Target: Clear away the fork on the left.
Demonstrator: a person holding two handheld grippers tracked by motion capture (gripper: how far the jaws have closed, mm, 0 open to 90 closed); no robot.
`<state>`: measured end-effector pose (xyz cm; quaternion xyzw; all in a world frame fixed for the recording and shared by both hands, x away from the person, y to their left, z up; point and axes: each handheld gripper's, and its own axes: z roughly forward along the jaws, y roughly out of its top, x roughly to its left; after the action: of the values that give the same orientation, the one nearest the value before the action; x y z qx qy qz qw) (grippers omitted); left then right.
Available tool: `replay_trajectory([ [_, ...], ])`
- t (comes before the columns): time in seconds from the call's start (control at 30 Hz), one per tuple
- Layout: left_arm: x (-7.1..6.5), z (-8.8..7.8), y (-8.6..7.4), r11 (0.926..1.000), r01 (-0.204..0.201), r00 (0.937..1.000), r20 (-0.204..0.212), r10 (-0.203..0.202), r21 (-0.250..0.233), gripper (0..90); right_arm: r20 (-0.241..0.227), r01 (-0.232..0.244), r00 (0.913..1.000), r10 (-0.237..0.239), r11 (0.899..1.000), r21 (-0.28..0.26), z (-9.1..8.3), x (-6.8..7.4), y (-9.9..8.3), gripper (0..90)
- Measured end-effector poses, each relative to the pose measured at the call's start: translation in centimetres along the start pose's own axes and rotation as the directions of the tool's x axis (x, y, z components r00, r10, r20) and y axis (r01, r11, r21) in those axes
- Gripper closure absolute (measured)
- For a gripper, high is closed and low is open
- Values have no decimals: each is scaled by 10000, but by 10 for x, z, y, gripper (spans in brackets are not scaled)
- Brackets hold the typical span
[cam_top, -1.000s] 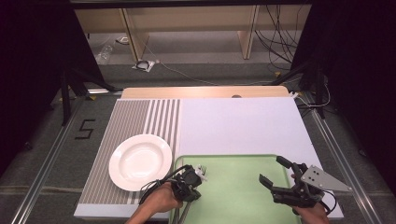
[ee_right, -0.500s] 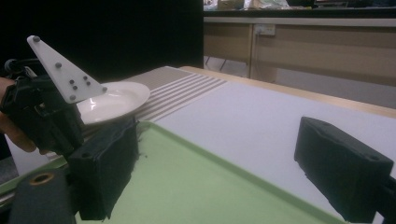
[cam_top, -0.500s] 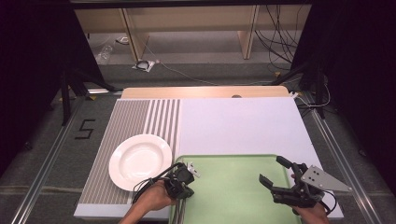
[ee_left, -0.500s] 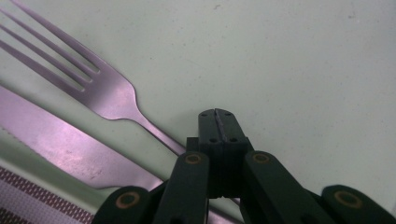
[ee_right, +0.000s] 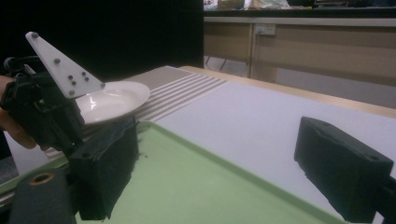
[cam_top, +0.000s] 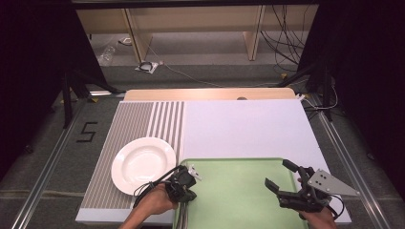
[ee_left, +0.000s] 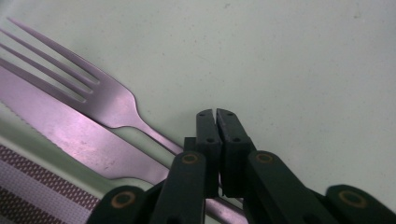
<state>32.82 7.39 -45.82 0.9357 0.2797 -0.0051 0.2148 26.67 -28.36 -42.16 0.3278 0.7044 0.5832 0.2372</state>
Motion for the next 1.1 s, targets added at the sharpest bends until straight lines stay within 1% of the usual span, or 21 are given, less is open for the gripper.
replay_trajectory([
  [0.13,0,-8,1,9992,167,9996,254,-158,-359,729,1,-7,10000,7,10000,-10,0,0,0,145],
  [0.2,-1,-12,1,9983,114,9996,281,-99,-567,664,4,0,10000,0,10000,-7,0,0,0,145],
  [0.27,-1,-17,2,9962,271,9992,330,-244,-830,598,1,-8,10000,8,10000,-32,0,0,0,145],
  [0.33,0,-22,2,9929,421,9989,226,-399,-1115,542,-2,7,10000,-7,10000,-28,0,0,0,145],
  [0.4,0,-27,1,9866,596,9982,120,-584,-1520,494,6,8,10000,-8,10000,-23,0,0,0,145],
  [0.47,2,-33,0,9775,659,9976,-54,-683,-2002,437,10,5,10000,-5,10000,-28,0,0,0,145],
  [0.5,3,-36,-1,9734,673,9973,-150,-723,-2190,414,12,0,10000,0,10000,-23,0,0,0,145],
  [0.6,6,-43,-3,9604,931,9945,-218,-1023,-2628,358,21,1,10000,-1,10000,-21,0,0,0,145],
  [0.67,8,-47,-5,9554,1006,9931,-308,-1135,-2778,328,10,-4,10000,4,10000,-22,0,0,0,145],
  [0.7,9,-49,-6,9545,1016,9926,-358,-1162,-2804,314,15,-1,10000,1,10000,-26,0,0,0,145],
  [0.8,12,-53,-9,9453,1300,9886,-338,-1467,-2990,281,12,-6,10000,6,10000,-28,0,0,0,145],
  [0.83,12,-55,-10,9409,1395,9870,-336,-1574,-3087,269,14,-7,10000,7,10000,-30,0,0,0,145],
  [0.93,14,-58,-13,9314,1532,9825,-502,-1794,-3302,244,3,-20,10000,20,10000,-17,0,0,0,145],
  [1.0,17,-62,-16,9196,1707,9783,-500,-2008,-3540,239,0,-16,10000,16,10000,-17,0,0,0,145],
  [1.1,20,-65,-19,9070,1817,9734,-612,-2207,-3800,228,6,-31,10000,31,10000,-33,0,-1,0,145],
])
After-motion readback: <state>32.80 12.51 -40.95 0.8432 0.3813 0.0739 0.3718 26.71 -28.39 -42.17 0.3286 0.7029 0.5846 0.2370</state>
